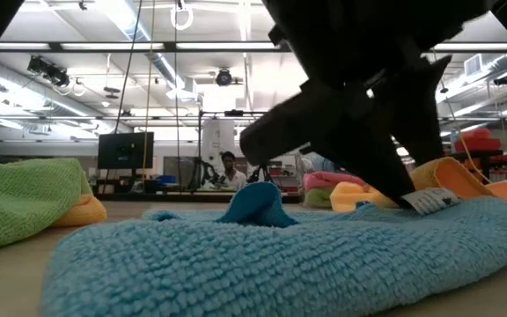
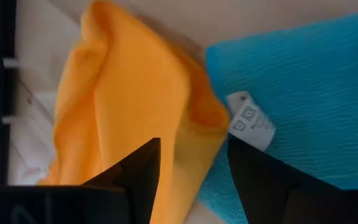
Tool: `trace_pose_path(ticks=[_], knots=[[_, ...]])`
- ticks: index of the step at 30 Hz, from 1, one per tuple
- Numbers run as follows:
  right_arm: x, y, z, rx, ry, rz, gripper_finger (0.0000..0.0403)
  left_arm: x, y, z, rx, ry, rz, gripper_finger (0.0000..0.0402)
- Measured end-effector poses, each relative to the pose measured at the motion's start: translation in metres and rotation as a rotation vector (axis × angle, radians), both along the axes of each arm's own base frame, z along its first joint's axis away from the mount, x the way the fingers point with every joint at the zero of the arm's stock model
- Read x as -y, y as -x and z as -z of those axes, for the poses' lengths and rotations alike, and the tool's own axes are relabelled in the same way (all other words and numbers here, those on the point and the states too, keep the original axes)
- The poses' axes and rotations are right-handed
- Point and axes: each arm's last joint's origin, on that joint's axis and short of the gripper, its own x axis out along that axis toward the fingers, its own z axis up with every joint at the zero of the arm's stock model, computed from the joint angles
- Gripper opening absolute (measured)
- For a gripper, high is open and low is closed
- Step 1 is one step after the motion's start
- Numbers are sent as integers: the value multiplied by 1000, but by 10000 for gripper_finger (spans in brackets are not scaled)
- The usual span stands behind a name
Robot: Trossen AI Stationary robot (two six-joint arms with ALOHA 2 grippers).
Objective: Fold microfiber towels
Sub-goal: Fold the right yellow towel
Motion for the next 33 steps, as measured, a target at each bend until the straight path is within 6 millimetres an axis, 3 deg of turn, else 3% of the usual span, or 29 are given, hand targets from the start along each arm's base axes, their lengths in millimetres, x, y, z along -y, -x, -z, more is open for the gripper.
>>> trace_pose_path(ticks=[7,18,27,33], knots=[[0,0,0,0,-1,5,178,0,-1,3,-4,0,-7,150],[-6,-5,8,-4,43,32,178,1,0,3,14,96,-112,13],[-34,-36,56,-119,143,107,178,6,12,-8,-36,120,-140,10],[-51,-68,91,-190,79,80,178,5,22,-16,-93,111,-176,19]])
